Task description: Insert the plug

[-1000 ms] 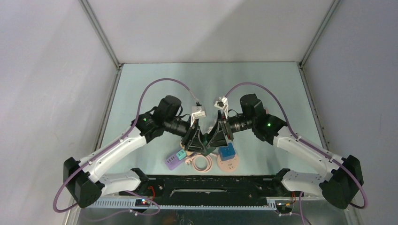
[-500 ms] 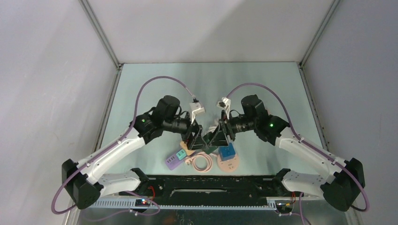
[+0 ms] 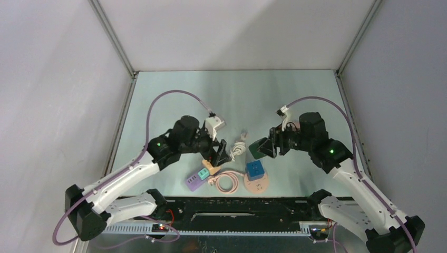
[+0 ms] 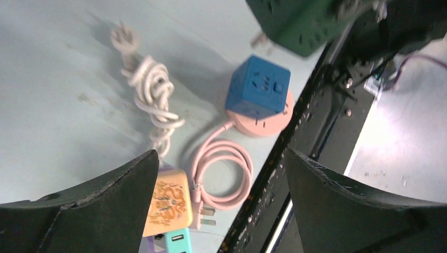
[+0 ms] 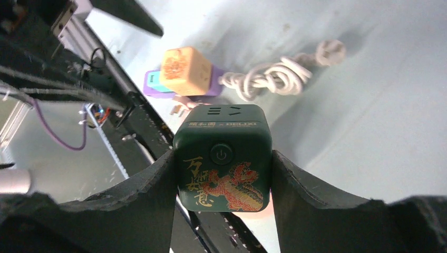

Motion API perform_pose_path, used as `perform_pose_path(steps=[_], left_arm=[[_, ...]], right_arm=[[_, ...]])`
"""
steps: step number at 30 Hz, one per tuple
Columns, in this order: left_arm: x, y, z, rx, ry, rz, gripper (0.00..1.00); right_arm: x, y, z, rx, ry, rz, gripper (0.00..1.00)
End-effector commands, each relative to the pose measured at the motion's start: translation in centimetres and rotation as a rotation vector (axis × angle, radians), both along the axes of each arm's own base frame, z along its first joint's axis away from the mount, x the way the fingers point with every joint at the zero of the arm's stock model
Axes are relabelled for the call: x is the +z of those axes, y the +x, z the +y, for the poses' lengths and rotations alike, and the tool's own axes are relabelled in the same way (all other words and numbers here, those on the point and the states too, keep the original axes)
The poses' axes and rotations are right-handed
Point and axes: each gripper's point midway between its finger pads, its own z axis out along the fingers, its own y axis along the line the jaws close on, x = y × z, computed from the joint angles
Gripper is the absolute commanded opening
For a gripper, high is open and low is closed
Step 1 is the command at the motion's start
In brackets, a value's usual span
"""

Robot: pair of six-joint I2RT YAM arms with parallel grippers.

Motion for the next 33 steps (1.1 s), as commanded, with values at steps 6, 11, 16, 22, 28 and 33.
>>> perform_pose_path(steps=[6, 11, 16, 22, 28, 33], left_arm=[[-6.6, -5.0, -3.7, -0.128, 0.139, 0.115, 0.78], [-8.5, -7.7, -5.8, -0.194, 0.157, 0.092, 0.7], [-9.6, -10.0, -7.8, -0.274, 0.132, 0.082, 0.65], [-11.9, -11.8, -10.4, -0.367, 0.119, 0.126, 0.52], [-15.5, -13.9, -12.2, -0.454, 0.188, 0.168, 0.38], [-17.1, -14.2, -13.2, -0.439, 0.22, 0.147, 0.38]], right_arm=[[-1.0, 1.2, -4.3, -0.185, -0.075, -0.018, 0.0], [-0.8, 1.6, -6.0, -0.256, -0.082, -0.028, 0.0], [-0.8, 1.7, -6.8, -0.28, -0.079, -0.029, 0.0], [-0.9, 1.9, -7.5, -0.315, -0.082, -0.035, 0.0], [-0.7, 2.0, -8.6, -0.356, -0.089, -0.039, 0.0], [-0.4, 2.0, -9.0, -0.378, -0.083, -0.046, 0.0]])
